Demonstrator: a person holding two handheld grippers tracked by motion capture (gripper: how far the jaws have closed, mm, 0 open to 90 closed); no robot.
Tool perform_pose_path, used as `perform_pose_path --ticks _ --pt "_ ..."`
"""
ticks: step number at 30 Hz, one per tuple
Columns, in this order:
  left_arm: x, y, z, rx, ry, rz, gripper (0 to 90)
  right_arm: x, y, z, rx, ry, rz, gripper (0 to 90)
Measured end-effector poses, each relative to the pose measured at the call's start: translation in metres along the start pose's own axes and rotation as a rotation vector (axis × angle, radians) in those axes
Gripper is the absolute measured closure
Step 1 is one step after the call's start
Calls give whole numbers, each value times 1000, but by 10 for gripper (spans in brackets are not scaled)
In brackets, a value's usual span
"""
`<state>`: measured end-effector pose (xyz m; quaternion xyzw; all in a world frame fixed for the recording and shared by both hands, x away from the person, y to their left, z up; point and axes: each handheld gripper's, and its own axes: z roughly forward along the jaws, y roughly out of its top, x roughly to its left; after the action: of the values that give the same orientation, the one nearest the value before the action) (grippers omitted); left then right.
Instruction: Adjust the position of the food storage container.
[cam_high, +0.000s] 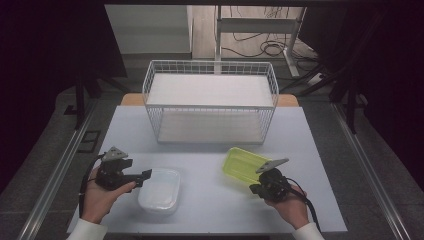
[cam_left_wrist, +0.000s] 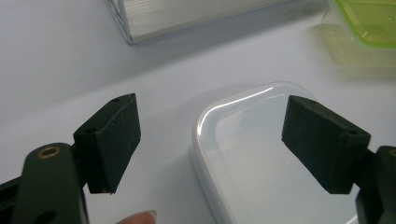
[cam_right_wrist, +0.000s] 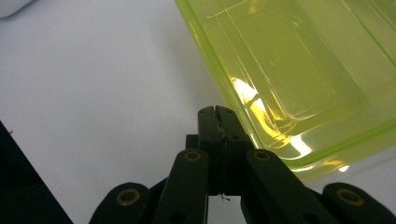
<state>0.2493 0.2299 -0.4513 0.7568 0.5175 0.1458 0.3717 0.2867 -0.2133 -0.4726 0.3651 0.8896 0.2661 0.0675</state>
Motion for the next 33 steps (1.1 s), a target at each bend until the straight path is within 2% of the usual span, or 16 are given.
perform_pose_path --ticks 24,33 --pt "1 -1 0 0 10 3 192 -21 -7 -6 -7 -54 49 891" --pt "3 -1 1 3 14 0 192 -24 -9 -9 -13 -54 59 891"
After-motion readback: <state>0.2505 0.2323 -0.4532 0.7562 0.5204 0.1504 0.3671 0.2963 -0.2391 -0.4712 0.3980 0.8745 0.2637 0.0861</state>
